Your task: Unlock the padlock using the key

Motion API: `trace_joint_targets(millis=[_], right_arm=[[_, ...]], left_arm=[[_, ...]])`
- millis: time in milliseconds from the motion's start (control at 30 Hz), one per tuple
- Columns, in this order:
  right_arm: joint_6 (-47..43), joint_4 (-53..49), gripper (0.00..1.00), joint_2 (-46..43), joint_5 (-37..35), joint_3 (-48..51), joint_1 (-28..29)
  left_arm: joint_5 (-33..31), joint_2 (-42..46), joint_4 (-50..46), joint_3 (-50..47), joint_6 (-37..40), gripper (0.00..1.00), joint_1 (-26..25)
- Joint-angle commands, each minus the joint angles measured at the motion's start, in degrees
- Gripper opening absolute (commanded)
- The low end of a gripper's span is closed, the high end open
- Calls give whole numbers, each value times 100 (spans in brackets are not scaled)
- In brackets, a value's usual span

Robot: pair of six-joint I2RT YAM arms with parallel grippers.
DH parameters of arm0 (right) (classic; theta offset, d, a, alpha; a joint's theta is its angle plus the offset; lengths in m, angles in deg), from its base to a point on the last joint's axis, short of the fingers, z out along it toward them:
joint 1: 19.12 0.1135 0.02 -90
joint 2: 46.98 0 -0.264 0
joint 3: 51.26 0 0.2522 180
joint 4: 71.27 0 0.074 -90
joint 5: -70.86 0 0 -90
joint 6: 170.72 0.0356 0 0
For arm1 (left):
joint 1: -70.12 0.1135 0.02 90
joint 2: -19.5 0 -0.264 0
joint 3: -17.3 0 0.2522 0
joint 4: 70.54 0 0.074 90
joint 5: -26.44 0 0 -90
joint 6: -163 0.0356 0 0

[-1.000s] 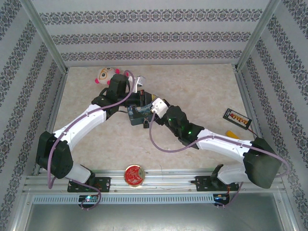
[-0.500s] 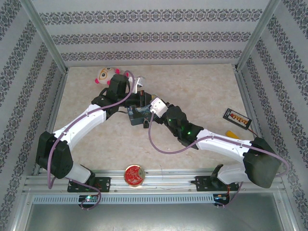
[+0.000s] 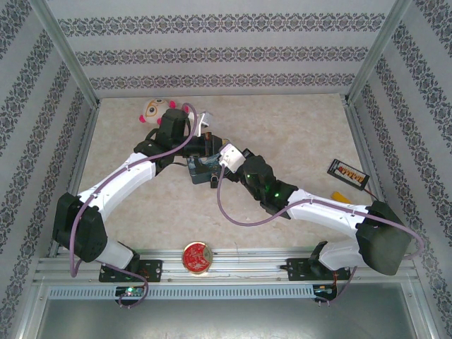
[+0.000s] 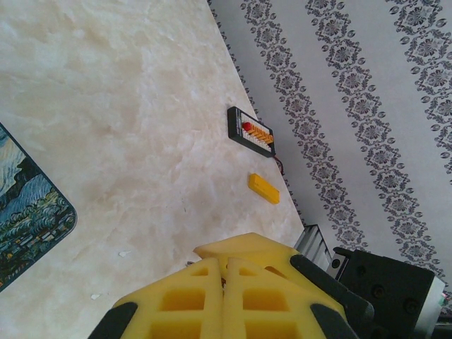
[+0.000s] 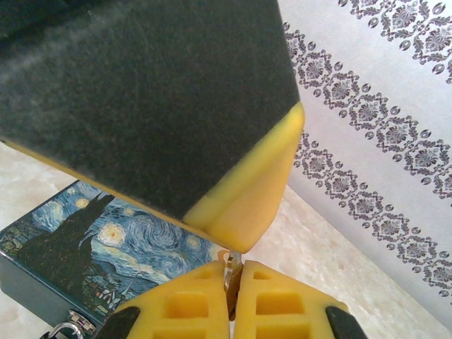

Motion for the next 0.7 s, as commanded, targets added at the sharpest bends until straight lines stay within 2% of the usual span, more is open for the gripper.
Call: trace_joint_targets(millis=[0,167,333,667], right_arm=[[137,25,0,26,191,-174,56],[333,-68,0,-84,348,-80,30],[609,-52,0,-324,600,117,-90],[1395,-8,0,-1107,1777,664,-685]], left_arm=[[315,38,7,197,114,0,-31],[273,85,73,182,96,3,-15],[259,129,144,157,71,0,9],[245,218,348,114,-8,0,15]])
